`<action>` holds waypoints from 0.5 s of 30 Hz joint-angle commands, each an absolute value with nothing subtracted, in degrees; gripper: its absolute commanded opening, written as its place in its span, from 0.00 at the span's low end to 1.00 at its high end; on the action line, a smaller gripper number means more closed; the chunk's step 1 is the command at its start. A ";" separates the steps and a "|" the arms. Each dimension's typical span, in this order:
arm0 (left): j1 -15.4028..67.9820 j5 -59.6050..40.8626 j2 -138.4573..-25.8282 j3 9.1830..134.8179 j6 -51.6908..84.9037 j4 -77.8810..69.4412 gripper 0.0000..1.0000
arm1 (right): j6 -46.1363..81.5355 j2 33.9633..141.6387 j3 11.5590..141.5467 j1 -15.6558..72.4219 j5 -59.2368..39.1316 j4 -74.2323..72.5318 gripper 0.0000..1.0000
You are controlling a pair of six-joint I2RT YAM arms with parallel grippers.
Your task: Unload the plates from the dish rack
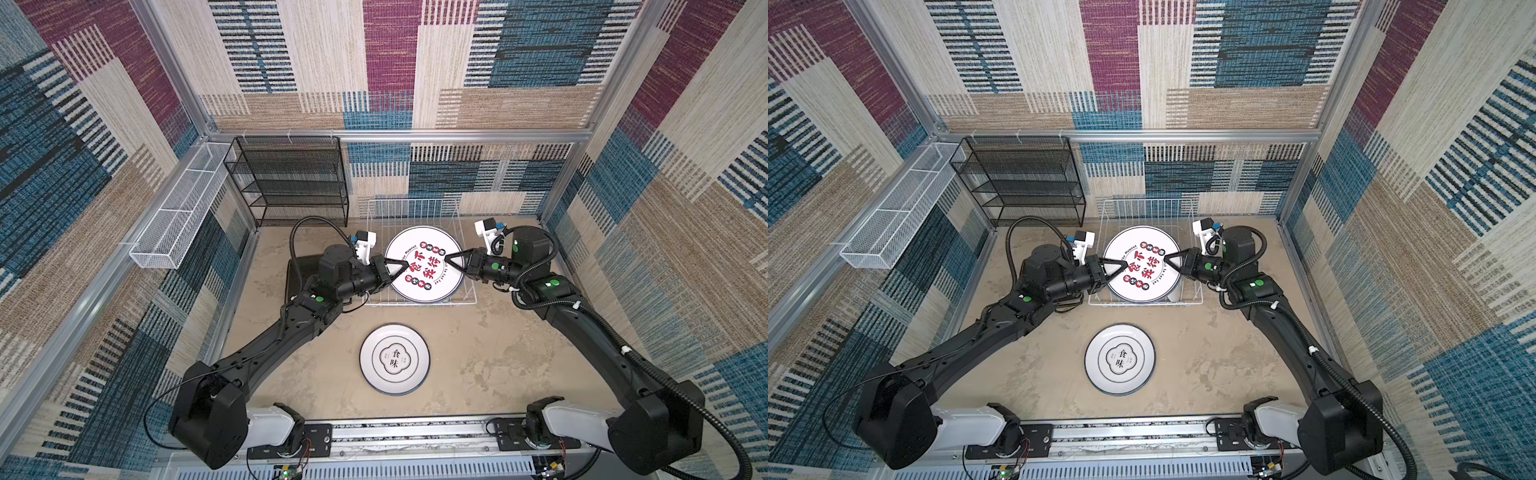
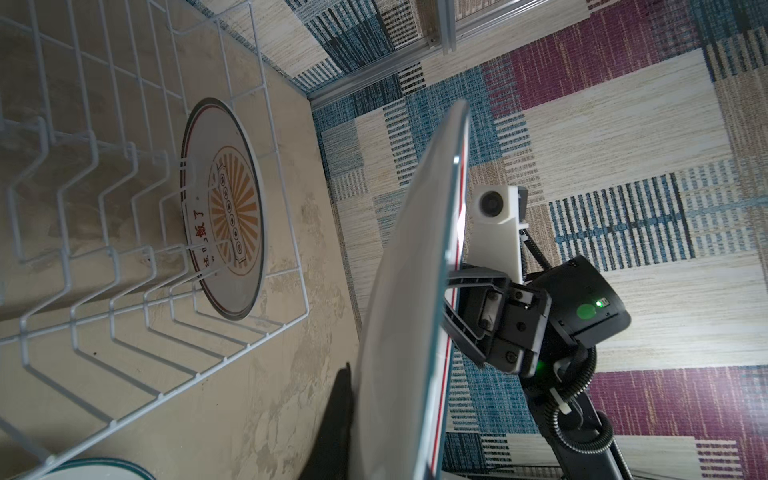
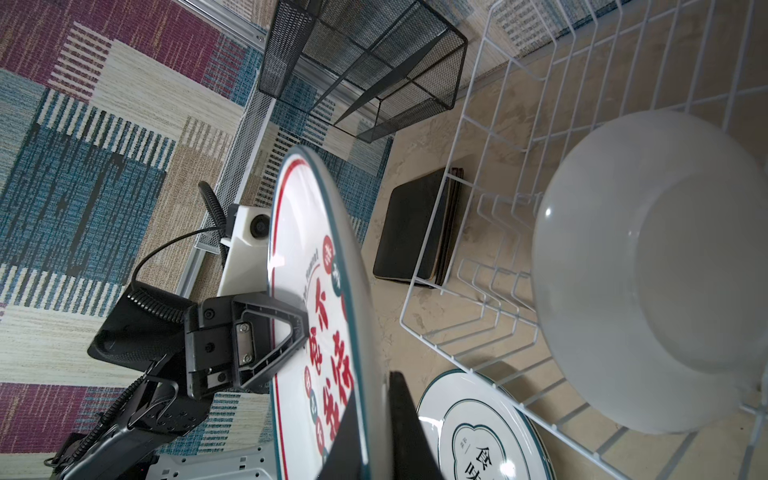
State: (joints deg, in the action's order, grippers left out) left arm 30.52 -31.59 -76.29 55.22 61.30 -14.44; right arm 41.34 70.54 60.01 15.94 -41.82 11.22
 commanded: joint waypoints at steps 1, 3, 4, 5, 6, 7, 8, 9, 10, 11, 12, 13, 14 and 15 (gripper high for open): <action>30.80 -32.65 -75.98 55.63 60.10 -15.05 0.00 | 40.09 70.39 60.29 16.15 -42.67 9.14 0.00; 30.83 -32.70 -75.86 55.68 60.20 -14.44 0.00 | 39.40 70.10 60.43 16.17 -42.25 9.55 0.08; 30.76 -32.70 -75.90 55.72 60.21 -14.25 0.00 | 38.67 69.92 60.78 16.17 -41.77 9.99 0.12; 30.76 -32.70 -75.77 55.72 60.33 -14.16 0.00 | 38.14 69.87 61.05 16.17 -41.31 10.31 0.14; 30.76 -32.61 -75.61 55.72 60.30 -14.00 0.00 | 37.51 69.65 61.44 16.13 -40.90 10.77 0.17; 30.68 -32.52 -75.54 55.68 60.42 -13.90 0.00 | 36.98 69.49 61.77 16.17 -40.27 11.11 0.21; 30.56 -32.43 -75.36 55.72 60.40 -13.73 0.00 | 36.61 69.44 61.97 16.15 -39.73 11.46 0.26; 30.49 -32.43 -75.18 55.81 60.39 -13.51 0.00 | 36.31 69.17 62.17 16.15 -39.11 11.75 0.29; 30.34 -32.39 -74.95 55.81 60.45 -13.36 0.00 | 36.00 68.89 62.27 16.16 -38.62 11.78 0.31; 30.24 -32.37 -74.80 55.81 60.31 -13.06 0.00 | 35.80 68.69 62.22 16.17 -38.21 11.82 0.34; 30.15 -32.19 -74.42 55.91 60.25 -12.76 0.00 | 35.48 68.43 62.14 16.17 -37.89 11.78 0.35; 30.01 -31.92 -74.01 55.90 60.06 -12.34 0.00 | 35.19 68.14 62.14 16.17 -37.40 11.85 0.37; 29.95 -31.83 -73.71 55.90 59.87 -12.00 0.00 | 35.00 67.83 62.11 16.17 -36.97 11.85 0.38; 29.93 -31.67 -73.27 55.97 59.60 -11.20 0.00 | 34.66 67.41 62.07 16.14 -36.34 11.74 0.40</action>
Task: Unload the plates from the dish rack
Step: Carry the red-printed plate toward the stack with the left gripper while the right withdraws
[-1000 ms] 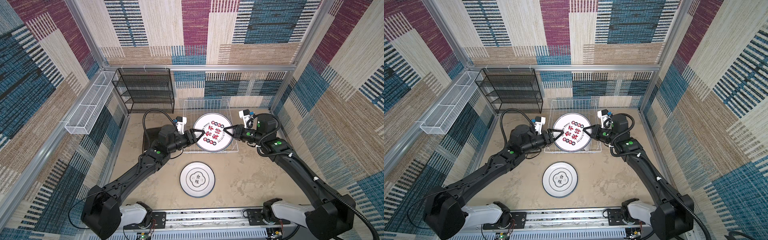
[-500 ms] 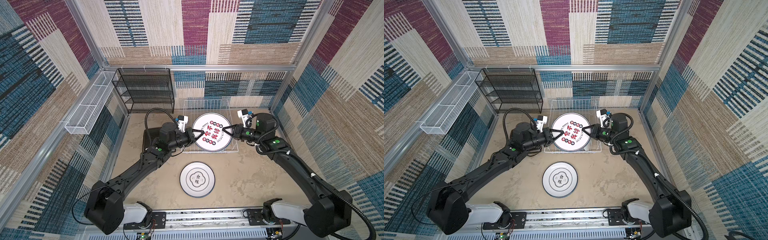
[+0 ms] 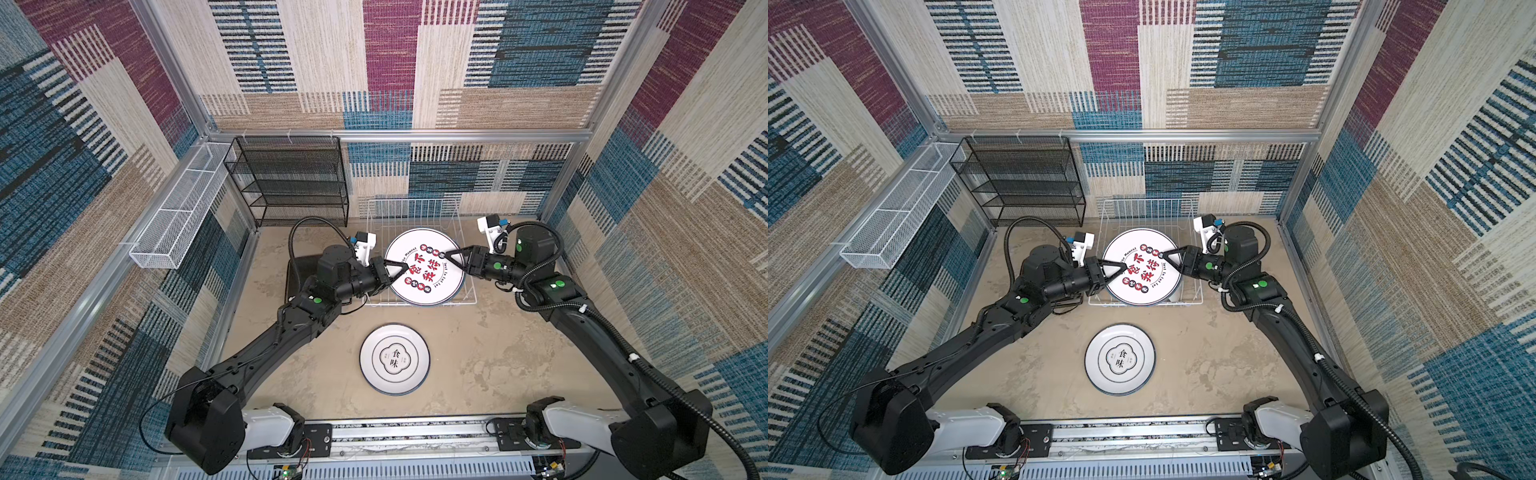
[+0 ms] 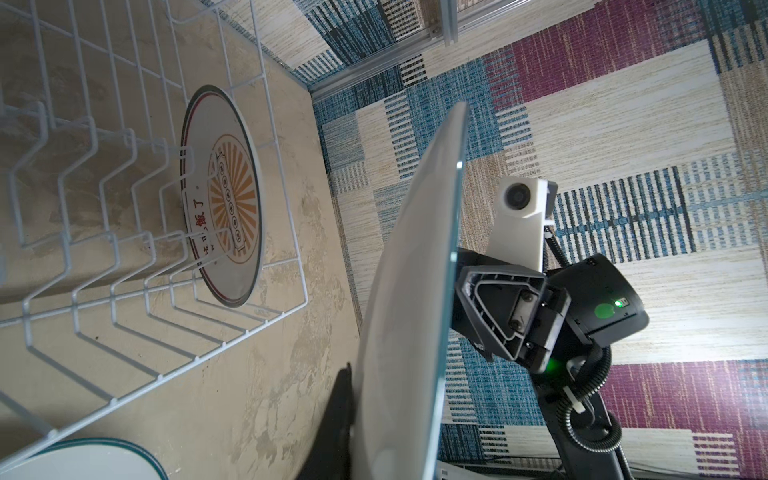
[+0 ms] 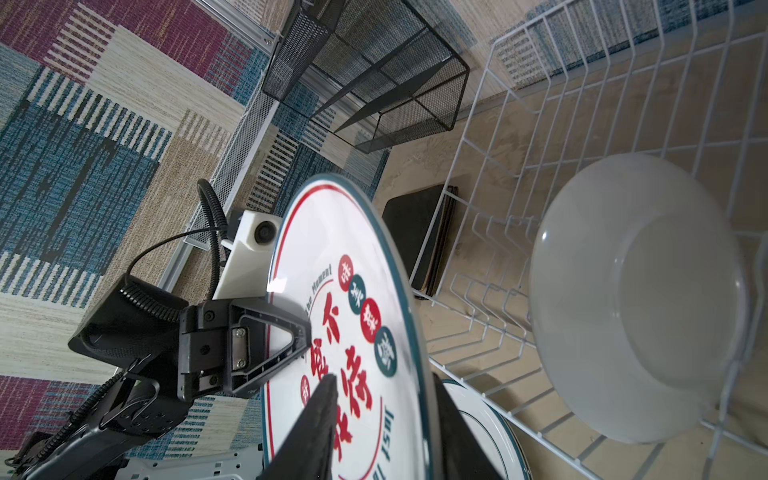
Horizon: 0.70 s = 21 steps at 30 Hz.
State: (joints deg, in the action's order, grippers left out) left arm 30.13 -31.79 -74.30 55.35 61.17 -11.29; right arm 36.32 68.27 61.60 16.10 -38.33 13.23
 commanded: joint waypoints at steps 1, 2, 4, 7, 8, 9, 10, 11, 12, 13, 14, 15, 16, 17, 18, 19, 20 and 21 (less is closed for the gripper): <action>29.88 -31.51 -72.90 56.14 59.05 -10.12 0.00 | 34.32 66.93 61.90 16.13 -35.77 11.48 0.44; 29.72 -31.42 -72.48 56.31 58.69 -9.28 0.00 | 33.75 66.50 61.79 16.17 -35.22 11.24 0.48; 29.63 -31.13 -71.45 56.51 57.74 -7.03 0.00 | 32.03 65.35 61.71 16.17 -33.99 11.16 0.55; 29.55 -30.36 -69.38 56.60 56.53 -3.31 0.00 | 28.35 63.86 62.03 16.16 -33.81 11.27 0.74; 29.52 -29.88 -68.57 56.36 56.11 -2.28 0.00 | 26.88 63.49 62.17 16.11 -34.29 11.42 0.80; 29.53 -29.36 -67.58 55.94 55.76 -1.22 0.00 | 25.30 62.89 62.31 16.15 -34.84 11.36 0.85; 29.51 -28.72 -66.61 55.37 55.54 -0.44 0.00 | 23.56 62.33 62.40 16.17 -35.07 11.64 0.90; 29.53 -28.18 -65.42 54.82 55.55 0.10 0.00 | 22.05 61.87 62.54 16.16 -35.26 11.88 0.92; 29.40 -27.70 -64.17 54.19 55.51 0.57 0.00 | 20.37 61.37 62.66 16.17 -35.33 12.20 0.99; 29.39 -27.03 -63.04 53.59 55.37 1.49 0.00 | 18.56 60.82 62.76 16.17 -35.26 12.65 0.99; 29.34 -26.52 -62.03 53.29 55.08 2.91 0.00 | 17.19 60.45 62.75 16.13 -35.02 12.97 0.99; 29.33 -25.94 -60.87 53.18 54.50 4.74 0.00 | 14.98 59.83 62.49 16.17 -34.85 13.20 0.99; 29.34 -25.48 -59.75 53.02 53.89 6.83 0.00 | 12.74 59.09 62.20 16.17 -34.85 13.32 0.99; 29.36 -25.10 -58.61 52.87 53.44 8.65 0.00 | 10.67 58.43 61.79 16.13 -34.86 13.49 0.99; 29.35 -24.54 -57.32 52.51 53.08 10.40 0.00 | 8.39 57.56 61.26 16.18 -34.88 13.50 0.99; 29.33 -24.09 -56.17 52.10 52.76 11.69 0.00 | 6.68 56.83 60.77 16.23 -34.84 13.47 0.99; 29.34 -23.57 -54.87 51.47 52.66 13.01 0.00 | 4.92 55.87 60.35 16.24 -35.33 13.56 0.99; 29.36 -23.19 -53.55 50.74 52.65 14.00 0.00 | 3.09 55.09 59.92 16.25 -35.91 13.67 0.99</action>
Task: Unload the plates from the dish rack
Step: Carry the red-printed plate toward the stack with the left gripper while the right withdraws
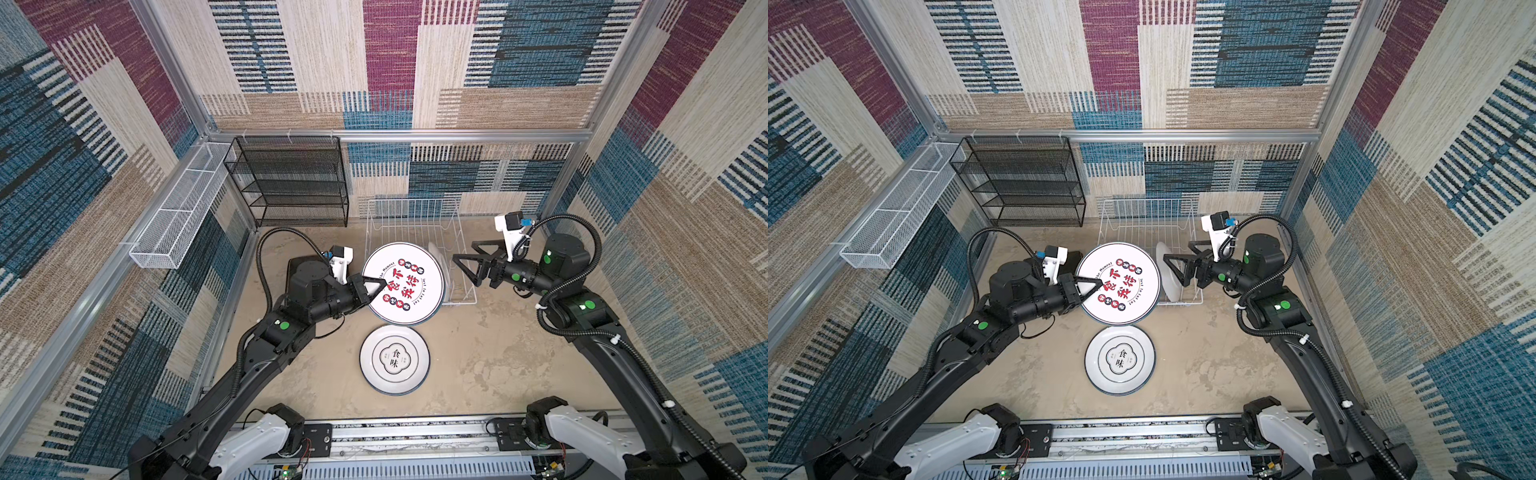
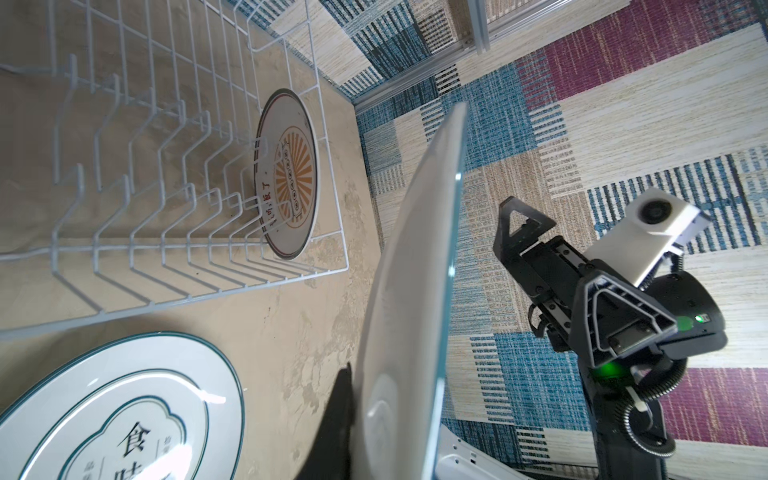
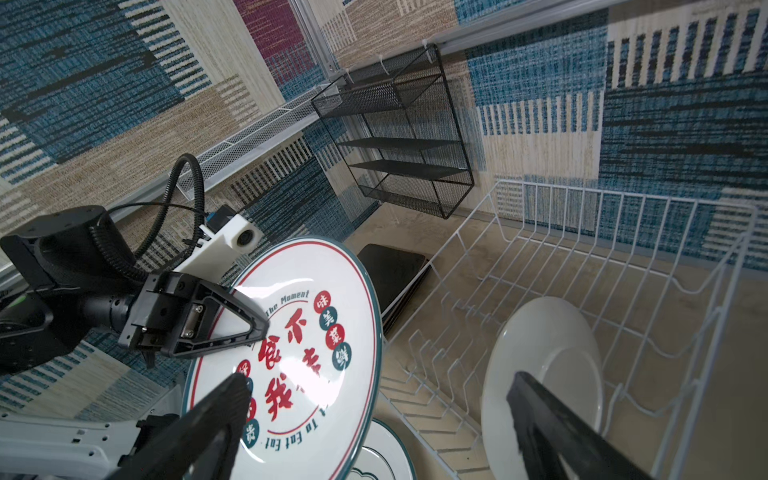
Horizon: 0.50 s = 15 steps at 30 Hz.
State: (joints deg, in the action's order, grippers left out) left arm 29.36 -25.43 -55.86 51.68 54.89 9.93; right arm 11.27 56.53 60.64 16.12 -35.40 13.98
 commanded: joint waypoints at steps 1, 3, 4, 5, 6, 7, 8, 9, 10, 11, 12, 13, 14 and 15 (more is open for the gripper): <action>29.31 -23.06 -52.35 50.04 52.73 14.61 0.00 | 1.54 54.31 59.56 16.21 -36.47 13.84 0.99; 29.34 -23.11 -49.97 48.10 53.02 15.65 0.00 | -2.26 52.94 58.74 16.34 -37.77 14.98 0.99; 29.32 -22.96 -49.09 47.36 53.11 16.46 0.00 | -3.99 52.40 58.47 16.34 -38.31 15.70 0.99; 29.35 -22.81 -48.14 46.50 53.04 17.58 0.00 | -6.25 51.90 58.08 16.34 -39.15 16.67 0.99; 29.34 -22.99 -47.33 45.64 52.54 18.64 0.00 | -8.39 51.44 57.66 16.37 -39.86 17.69 0.99; 29.30 -23.04 -46.63 45.16 51.79 19.95 0.00 | -9.99 51.12 57.11 16.50 -40.33 18.39 0.99; 29.29 -22.50 -45.93 44.59 51.17 22.06 0.00 | -11.71 50.69 56.48 16.59 -40.87 19.23 0.99; 29.28 -22.09 -45.22 44.06 50.75 23.98 0.00 | -13.30 50.46 56.12 16.82 -41.24 20.39 0.99; 29.27 -22.11 -44.50 43.45 50.29 24.71 0.00 | -14.72 50.35 55.79 17.09 -40.90 21.23 0.99; 29.35 -22.21 -43.56 42.64 50.32 25.40 0.00 | -15.78 50.22 55.35 17.58 -39.91 21.95 0.99; 29.35 -22.31 -42.44 41.69 50.62 25.62 0.00 | -16.81 50.01 54.92 18.07 -38.72 22.59 0.99; 29.32 -22.62 -41.56 40.83 50.97 25.57 0.00 | -17.84 49.80 54.53 18.69 -37.97 23.18 0.99; 29.36 -22.93 -40.34 39.76 51.26 25.64 0.00 | -18.91 49.59 54.13 19.44 -37.31 23.82 0.99; 29.34 -22.87 -39.16 38.78 51.49 25.97 0.00 | -19.79 49.48 53.73 20.18 -36.84 24.41 0.99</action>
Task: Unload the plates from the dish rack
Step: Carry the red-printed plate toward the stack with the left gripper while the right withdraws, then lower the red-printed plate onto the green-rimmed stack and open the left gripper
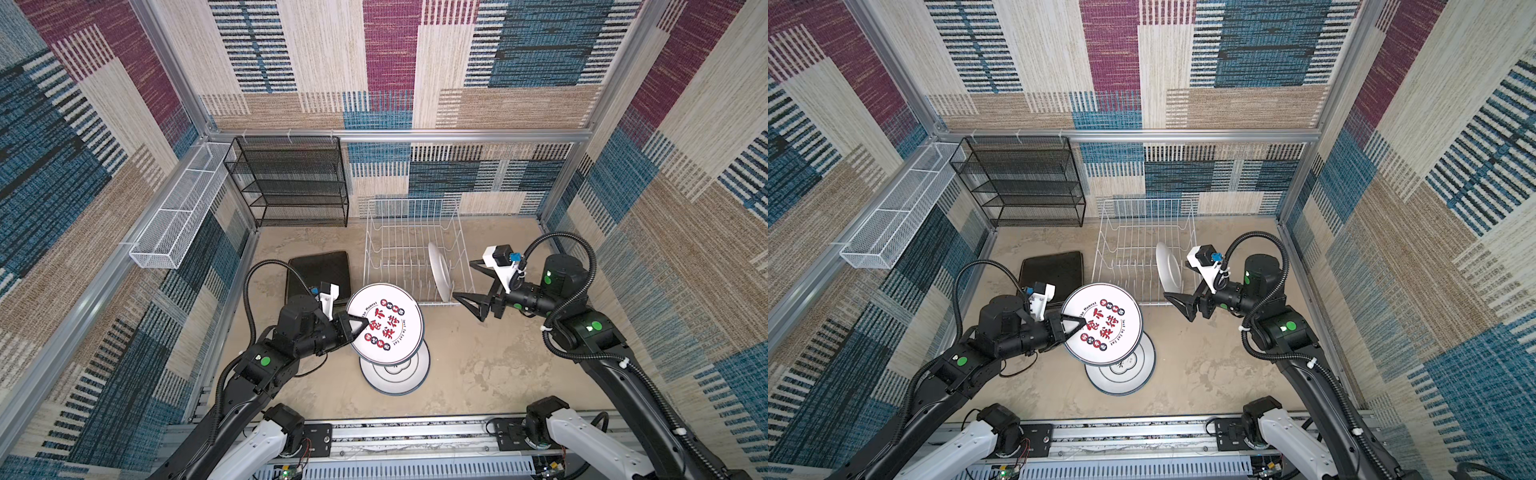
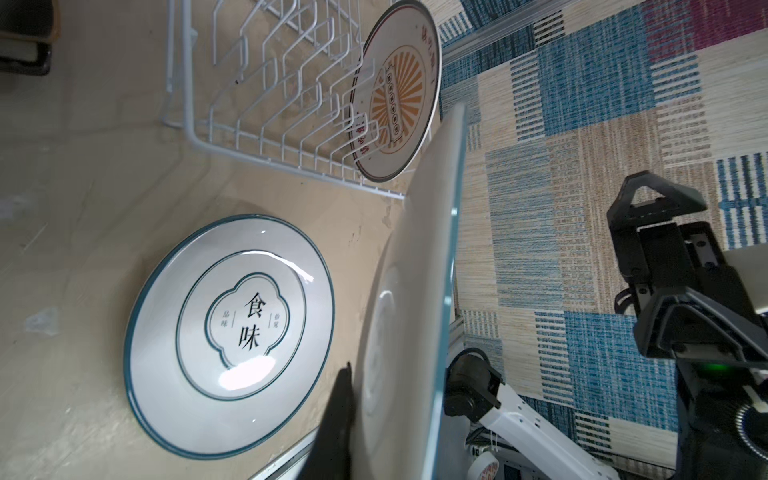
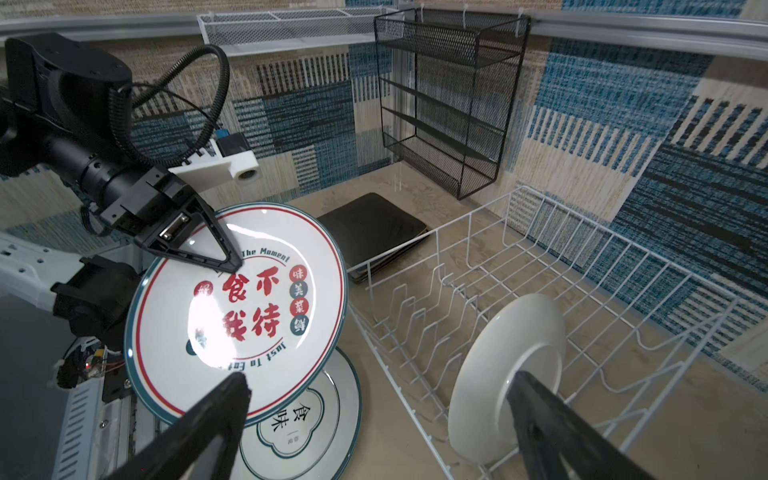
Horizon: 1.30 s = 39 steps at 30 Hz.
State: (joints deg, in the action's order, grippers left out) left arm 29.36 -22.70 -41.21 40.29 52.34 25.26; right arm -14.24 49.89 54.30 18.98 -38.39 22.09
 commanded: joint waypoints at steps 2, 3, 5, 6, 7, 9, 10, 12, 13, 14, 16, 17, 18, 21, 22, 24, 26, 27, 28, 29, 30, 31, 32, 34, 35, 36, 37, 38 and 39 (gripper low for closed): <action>29.35 -23.32 -37.16 36.80 51.77 26.19 0.00 | -21.46 49.39 52.98 21.87 -36.29 25.32 0.99; 29.35 -23.71 -36.26 35.75 51.98 26.10 0.00 | -22.45 49.34 52.67 22.86 -36.14 25.84 0.99; 29.36 -24.14 -34.99 33.87 52.25 26.60 0.00 | -23.48 49.37 52.07 24.51 -35.49 26.19 0.99; 29.34 -24.18 -34.53 32.90 52.47 26.80 0.00 | -23.71 49.40 51.80 25.07 -35.42 26.39 0.99; 29.36 -24.46 -34.23 31.98 52.62 26.82 0.00 | -23.81 49.58 51.77 25.47 -35.42 26.68 0.99; 29.34 -24.69 -33.95 30.12 53.16 26.32 0.00 | -24.29 50.07 51.61 25.92 -35.26 27.43 0.99; 29.29 -24.86 -34.06 29.12 53.37 25.68 0.00 | -24.56 50.30 51.47 26.17 -35.08 27.91 0.99; 29.31 -25.04 -34.41 27.39 53.78 24.44 0.00 | -25.19 51.13 51.43 26.62 -34.32 29.09 0.99; 29.33 -25.01 -34.67 26.51 54.04 23.37 0.00 | -25.52 51.52 51.43 26.76 -33.46 29.66 0.99; 29.32 -25.08 -35.03 25.62 54.23 22.15 0.00 | -25.58 51.85 51.46 27.06 -32.20 29.96 0.99; 29.35 -25.13 -35.91 24.10 54.50 19.62 0.00 | -25.88 52.29 51.50 27.27 -30.53 30.19 0.99; 29.33 -25.22 -36.50 23.25 54.75 18.22 0.00 | -26.08 52.38 51.54 27.29 -30.24 30.28 0.99; 29.33 -25.30 -37.15 22.52 55.13 17.05 0.00 | -26.10 52.55 51.57 27.25 -30.16 30.24 0.99; 29.35 -26.16 -39.71 20.57 55.98 12.98 0.00 | -25.80 52.73 51.50 27.34 -30.08 29.94 0.99; 29.35 -26.49 -40.56 20.21 56.16 11.84 0.00 | -25.60 52.86 51.42 27.37 -29.98 29.90 0.99; 29.35 -26.88 -42.30 19.50 56.41 9.75 0.00 | -25.49 53.04 51.24 27.47 -29.82 29.72 0.99; 29.36 -27.04 -43.98 18.86 56.81 7.83 0.00 | -25.44 53.19 51.22 27.49 -29.31 29.71 0.99; 29.31 -27.11 -44.63 18.71 56.78 7.06 0.00 | -25.45 53.26 51.19 27.55 -29.12 29.71 0.99; 29.35 -27.33 -45.36 18.58 56.79 6.40 0.00 | -25.40 53.28 51.32 27.59 -28.85 29.62 0.99; 29.34 -27.42 -46.04 18.59 56.63 6.10 0.00 | -25.40 53.30 51.28 27.58 -28.68 29.62 0.99; 29.35 -27.43 -46.77 18.57 56.52 5.83 0.00 | -25.36 53.29 51.33 27.54 -28.57 29.62 0.99; 29.33 -27.48 -47.45 18.67 56.34 5.73 0.00 | -25.29 53.23 51.28 27.52 -28.44 29.53 0.99; 29.32 -27.46 -47.99 18.72 56.25 5.66 0.00 | -25.26 53.25 51.23 27.53 -28.39 29.53 0.99; 29.27 -27.13 -49.05 19.00 55.70 5.58 0.00 | -25.00 53.10 51.31 27.60 -28.41 29.32 0.99; 29.35 -26.99 -49.41 18.99 55.56 5.39 0.00 | -24.82 53.08 51.33 27.65 -28.51 29.06 0.99; 29.30 -26.98 -49.75 18.93 55.56 5.01 0.02 | -24.61 53.00 51.24 27.62 -28.65 28.79 0.99; 29.34 -26.90 -50.30 18.85 55.55 4.76 0.03 | -24.46 52.77 51.24 27.68 -28.80 28.50 0.99; 29.36 -26.95 -50.71 18.82 55.56 4.57 0.05 | -24.35 52.78 51.24 27.60 -28.84 28.26 0.99; 29.32 -27.16 -51.11 18.90 55.46 4.47 0.06 | -24.26 52.71 51.24 27.65 -29.00 28.08 0.99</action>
